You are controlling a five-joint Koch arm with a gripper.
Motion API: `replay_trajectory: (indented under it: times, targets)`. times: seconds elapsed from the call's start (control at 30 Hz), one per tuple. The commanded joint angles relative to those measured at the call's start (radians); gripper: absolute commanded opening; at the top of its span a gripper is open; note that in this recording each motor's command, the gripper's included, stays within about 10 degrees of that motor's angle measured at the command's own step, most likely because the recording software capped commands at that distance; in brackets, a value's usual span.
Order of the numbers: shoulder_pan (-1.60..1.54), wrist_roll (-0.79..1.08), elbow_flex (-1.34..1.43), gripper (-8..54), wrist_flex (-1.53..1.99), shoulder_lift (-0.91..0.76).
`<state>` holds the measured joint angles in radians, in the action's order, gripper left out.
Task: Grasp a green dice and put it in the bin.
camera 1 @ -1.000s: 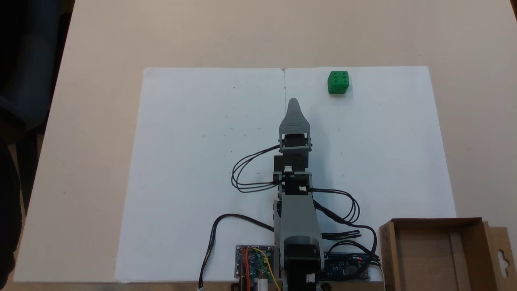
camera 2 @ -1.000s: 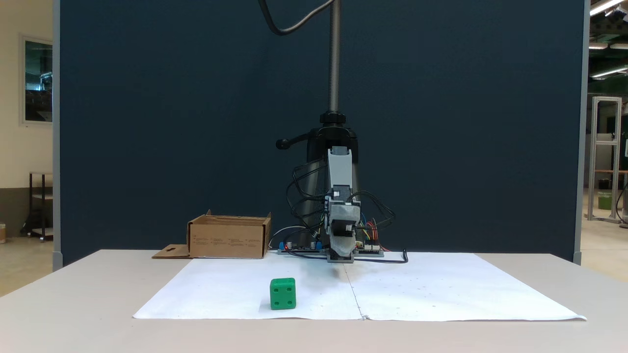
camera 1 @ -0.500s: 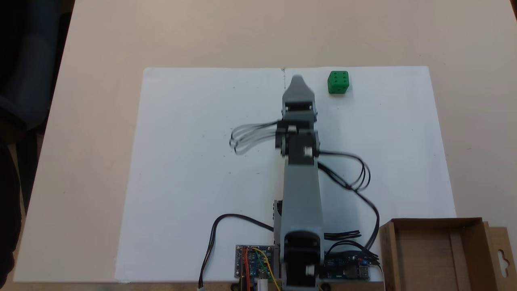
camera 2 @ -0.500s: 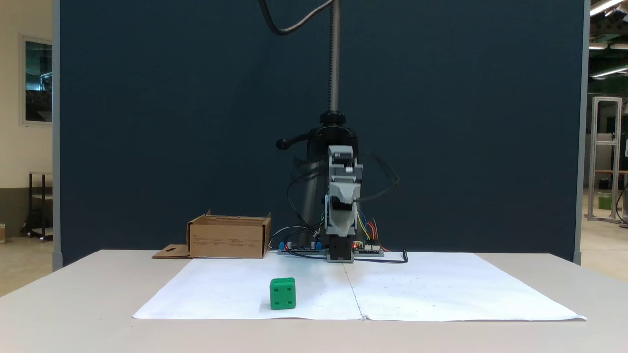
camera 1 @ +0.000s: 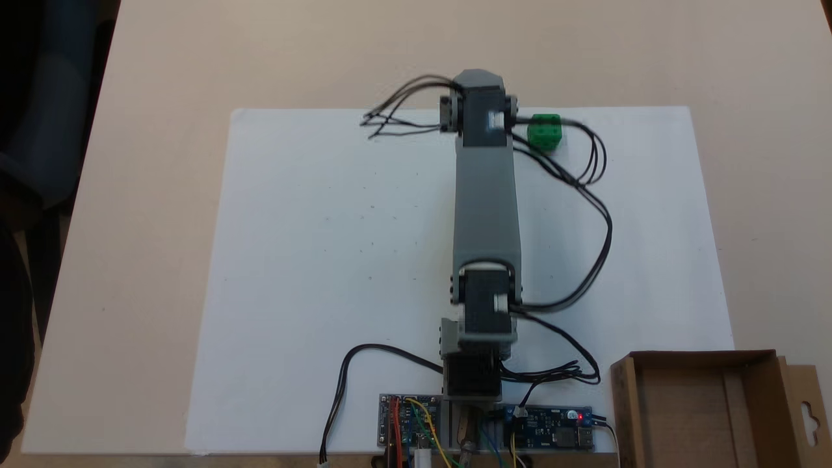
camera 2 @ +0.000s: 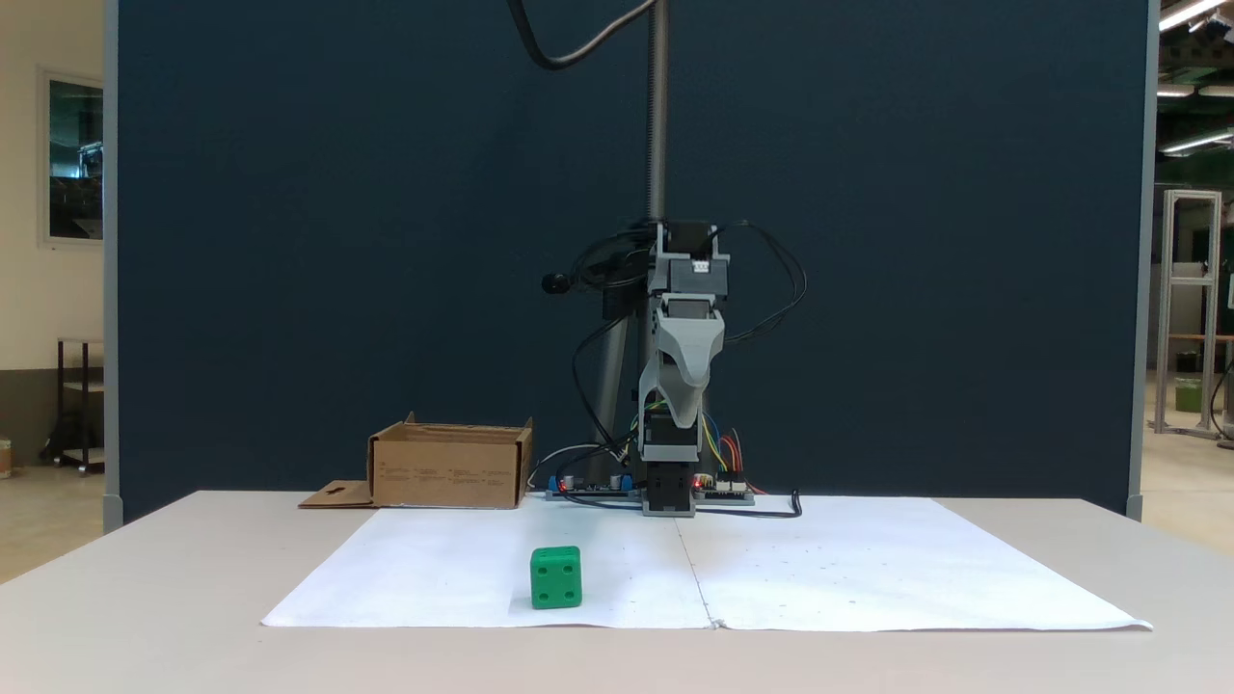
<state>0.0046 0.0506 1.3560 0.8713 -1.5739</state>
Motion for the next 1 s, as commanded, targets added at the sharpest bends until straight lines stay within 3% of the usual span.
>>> replay_trajectory:
  times: [0.0,0.17,0.63,0.97]
  targets:
    - [0.023,-0.094,-0.124,43.9,0.161,0.051]
    - [0.067,-0.130,-0.293,43.7,0.348,0.176]
    - [0.225,-0.126,-0.583,43.0,0.337,0.396]
    - [0.360,0.017,-0.684,42.4,0.318,0.512]
